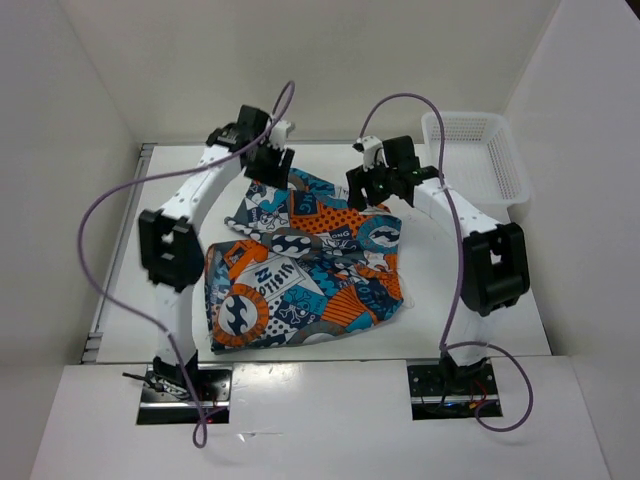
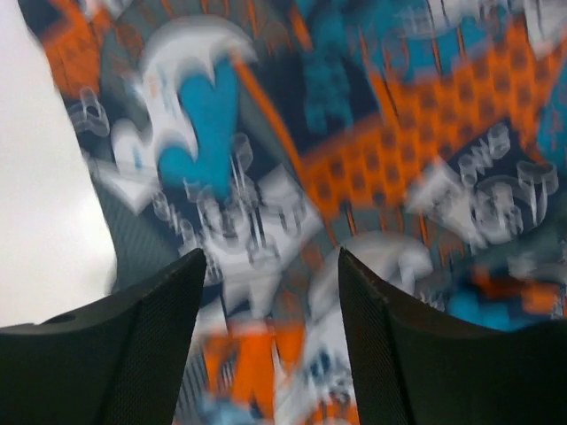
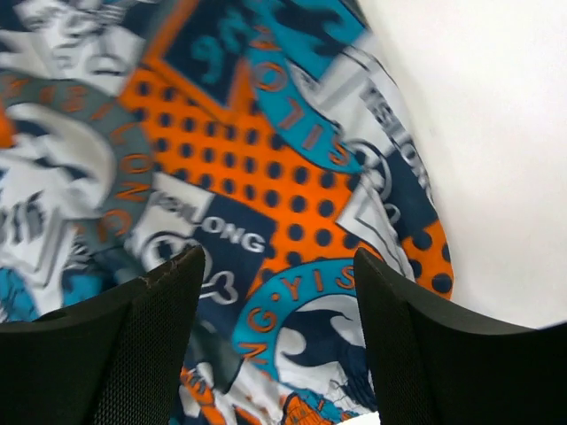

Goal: Fold and stack the shorts
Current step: Fold the shorts

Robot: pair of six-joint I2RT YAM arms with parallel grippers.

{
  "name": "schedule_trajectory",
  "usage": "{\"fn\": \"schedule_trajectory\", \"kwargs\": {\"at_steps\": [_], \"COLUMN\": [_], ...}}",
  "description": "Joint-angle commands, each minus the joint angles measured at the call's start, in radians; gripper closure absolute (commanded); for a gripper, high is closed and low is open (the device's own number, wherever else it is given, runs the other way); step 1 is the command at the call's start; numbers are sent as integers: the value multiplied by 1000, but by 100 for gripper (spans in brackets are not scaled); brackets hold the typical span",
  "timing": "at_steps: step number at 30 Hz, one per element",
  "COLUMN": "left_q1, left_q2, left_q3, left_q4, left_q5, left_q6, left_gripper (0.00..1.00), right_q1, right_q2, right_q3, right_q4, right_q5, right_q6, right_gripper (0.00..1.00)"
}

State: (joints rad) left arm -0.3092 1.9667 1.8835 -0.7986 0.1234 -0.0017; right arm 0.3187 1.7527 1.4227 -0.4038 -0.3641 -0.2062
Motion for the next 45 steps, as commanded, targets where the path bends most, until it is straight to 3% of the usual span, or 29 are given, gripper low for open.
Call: {"fn": "schedule_trajectory", "kwargs": {"at_steps": [1,3,5,10,17,28,32,33,37,40,41,45], "left_q1": [112,136,136,127,145,145,145,145,154,154,154,165], "left_q2": [315,549,628,833,960,1031,1040,1040,1040,1040,1031,1000], "left_q3": [514,801,986,1209,1246,1226,1226,1235,1235,1235,1235,1250], "left_q4": [-57,-152,-104,-21,24,33,33,33,13,-10,-10,-2], "left_q5": [128,180,156,91,82,53,77,78,88,88,97,107], "left_q6": [2,2,2,2,2,2,2,2,2,2,2,2], "left_gripper": [30,27,23,12,0,0,22,41,77,92,100,100], "right_q1": [-43,-43,-61,-98,-158,-168,-168,-168,-168,-168,-168,-168], "right_q2": [54,76,105,142,198,255,268,268,298,307,307,307], "right_q3": [76,88,88,88,59,41,19,19,10,10,10,57], "right_q4": [95,105,105,105,77,-2,-33,-33,-43,-43,-43,-43], "right_q5": [63,106,116,180,146,71,41,40,19,10,10,20], "right_q6": [163,152,152,152,123,12,1,1,1,1,1,-10], "right_gripper": [27,27,27,27,25,22,27,29,50,60,68,89]}}
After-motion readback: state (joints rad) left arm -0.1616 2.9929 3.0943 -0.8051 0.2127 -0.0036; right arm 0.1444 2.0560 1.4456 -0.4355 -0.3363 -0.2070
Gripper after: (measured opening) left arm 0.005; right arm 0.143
